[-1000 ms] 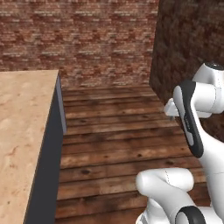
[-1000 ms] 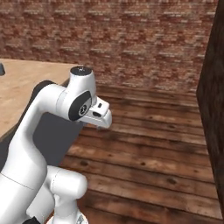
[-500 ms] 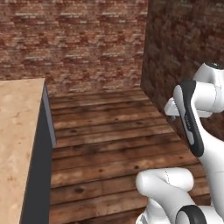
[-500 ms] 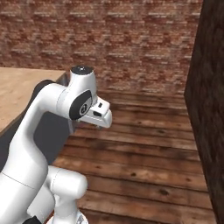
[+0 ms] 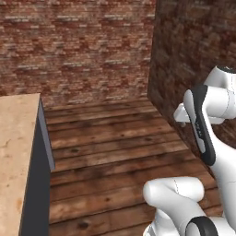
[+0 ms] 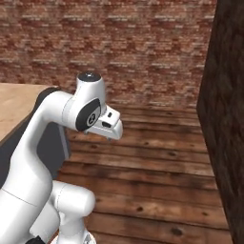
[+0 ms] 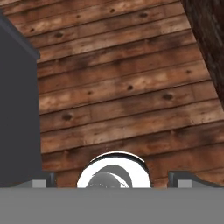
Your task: Move the mustard and shaker from the cabinet to the dining counter.
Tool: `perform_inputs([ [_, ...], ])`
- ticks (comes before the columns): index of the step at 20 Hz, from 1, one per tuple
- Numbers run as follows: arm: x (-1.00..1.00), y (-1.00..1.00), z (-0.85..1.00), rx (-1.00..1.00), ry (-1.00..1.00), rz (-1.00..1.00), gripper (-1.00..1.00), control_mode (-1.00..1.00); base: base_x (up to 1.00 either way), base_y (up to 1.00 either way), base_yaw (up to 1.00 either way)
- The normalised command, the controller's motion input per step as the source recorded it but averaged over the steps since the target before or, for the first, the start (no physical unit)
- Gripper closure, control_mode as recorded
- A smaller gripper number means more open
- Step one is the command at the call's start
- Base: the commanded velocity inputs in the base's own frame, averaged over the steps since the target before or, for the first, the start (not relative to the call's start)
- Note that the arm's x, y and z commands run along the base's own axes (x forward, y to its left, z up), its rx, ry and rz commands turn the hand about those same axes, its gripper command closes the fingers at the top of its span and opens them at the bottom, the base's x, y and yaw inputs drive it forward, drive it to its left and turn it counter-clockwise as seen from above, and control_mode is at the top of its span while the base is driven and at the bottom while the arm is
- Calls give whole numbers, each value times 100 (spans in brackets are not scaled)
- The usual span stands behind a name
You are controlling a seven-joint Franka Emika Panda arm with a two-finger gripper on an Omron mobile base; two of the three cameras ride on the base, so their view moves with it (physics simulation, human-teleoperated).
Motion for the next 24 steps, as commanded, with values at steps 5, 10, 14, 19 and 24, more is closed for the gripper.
perform_inputs([
  [5, 0, 0, 0, 0, 0, 0, -100, 100, 81, -5, 0],
  [10, 0, 0, 0, 0, 0, 0, -100, 100, 80, -7, 0],
  [14, 0, 0, 0, 0, 0, 0, -100, 100, 82, -5, 0],
  [19, 0, 0, 0, 0, 0, 0, -100, 100, 80, -4, 0],
  [24, 0, 0, 0, 0, 0, 0, -100, 100, 80, -3, 0],
])
